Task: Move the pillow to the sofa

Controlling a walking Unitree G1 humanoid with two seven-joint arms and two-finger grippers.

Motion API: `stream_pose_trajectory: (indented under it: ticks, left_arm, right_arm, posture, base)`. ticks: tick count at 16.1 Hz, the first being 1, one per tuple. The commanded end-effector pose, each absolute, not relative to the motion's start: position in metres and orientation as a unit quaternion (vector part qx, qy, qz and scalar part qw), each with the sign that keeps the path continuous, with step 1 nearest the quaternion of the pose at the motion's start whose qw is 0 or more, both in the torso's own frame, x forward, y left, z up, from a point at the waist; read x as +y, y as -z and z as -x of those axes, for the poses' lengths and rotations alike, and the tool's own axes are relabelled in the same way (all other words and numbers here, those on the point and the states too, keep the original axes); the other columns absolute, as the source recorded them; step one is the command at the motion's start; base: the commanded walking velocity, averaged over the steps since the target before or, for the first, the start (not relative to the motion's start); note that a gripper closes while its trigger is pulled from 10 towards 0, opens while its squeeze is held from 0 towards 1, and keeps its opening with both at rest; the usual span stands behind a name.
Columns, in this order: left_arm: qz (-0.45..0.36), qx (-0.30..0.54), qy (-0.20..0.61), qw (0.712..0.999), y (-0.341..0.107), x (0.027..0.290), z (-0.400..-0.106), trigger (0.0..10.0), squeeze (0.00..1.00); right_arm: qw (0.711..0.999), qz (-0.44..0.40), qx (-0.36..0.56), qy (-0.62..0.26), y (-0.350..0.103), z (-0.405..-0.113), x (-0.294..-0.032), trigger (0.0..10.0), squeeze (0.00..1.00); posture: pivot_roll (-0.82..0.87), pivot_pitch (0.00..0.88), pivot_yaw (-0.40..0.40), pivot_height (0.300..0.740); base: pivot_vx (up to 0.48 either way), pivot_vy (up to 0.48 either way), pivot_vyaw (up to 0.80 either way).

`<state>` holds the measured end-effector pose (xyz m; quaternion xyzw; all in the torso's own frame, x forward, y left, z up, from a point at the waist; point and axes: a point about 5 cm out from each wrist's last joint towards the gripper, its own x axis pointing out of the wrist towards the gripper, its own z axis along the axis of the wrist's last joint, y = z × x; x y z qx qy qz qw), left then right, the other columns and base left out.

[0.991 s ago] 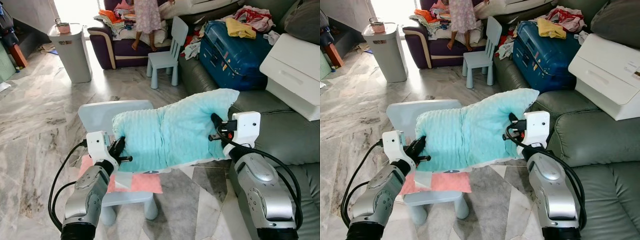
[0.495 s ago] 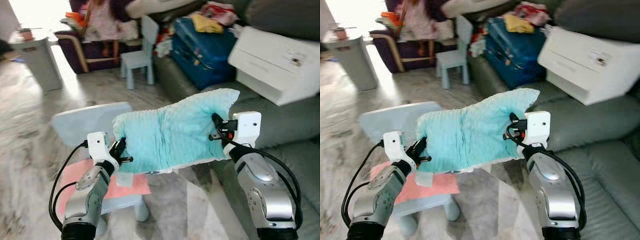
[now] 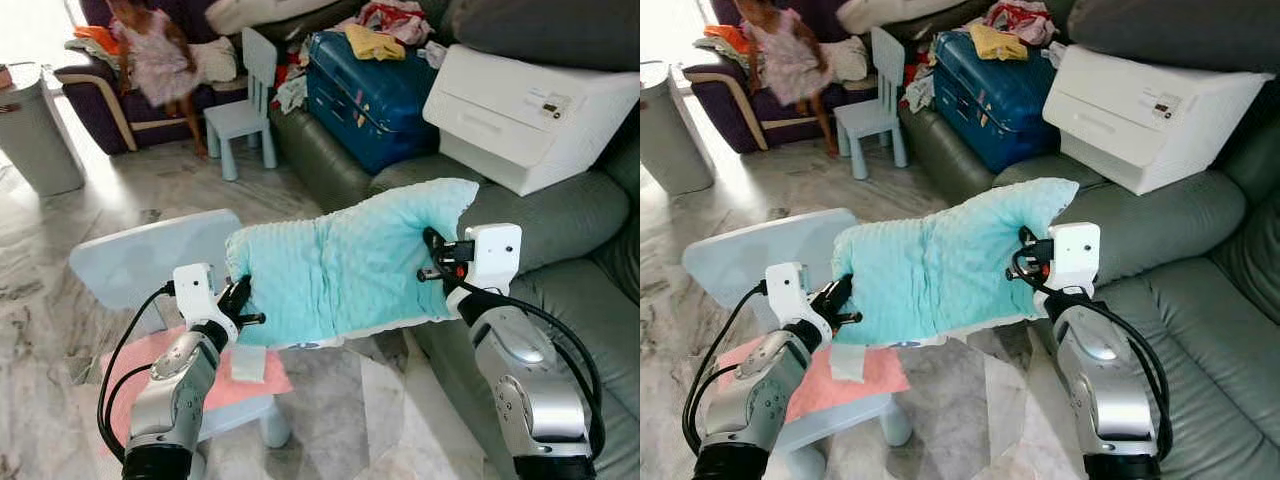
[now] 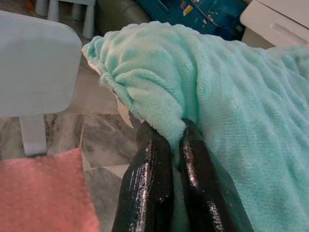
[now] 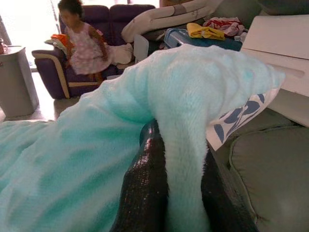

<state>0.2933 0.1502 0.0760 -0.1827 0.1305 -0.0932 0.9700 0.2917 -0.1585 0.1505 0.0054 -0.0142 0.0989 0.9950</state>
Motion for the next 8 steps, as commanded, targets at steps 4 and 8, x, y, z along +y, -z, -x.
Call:
stream_pose_trajectory:
  ticks: [4, 8]
  left_arm:
    - [0.183, 0.122, 0.098, 0.971, -0.0822, 0.1489, -0.2956, 10.0, 0.00]
    - [0.185, 0.124, 0.107, 0.969, -0.0823, 0.1468, -0.2950, 10.0, 0.00]
  right_arm:
    - [0.994, -0.012, -0.021, -0.102, -0.1551, -0.2917, -0.1570, 10.0, 0.00]
    - [0.994, -0.010, -0.024, -0.103, -0.1559, -0.2914, -0.1571, 10.0, 0.00]
  posture:
    - [-0.17, 0.000, 0.015, 0.740]
    - [-0.17, 0.000, 0.015, 0.740]
  base:
    - [0.000, 0.000, -0.80]
    - [0.000, 0.000, -0.74]
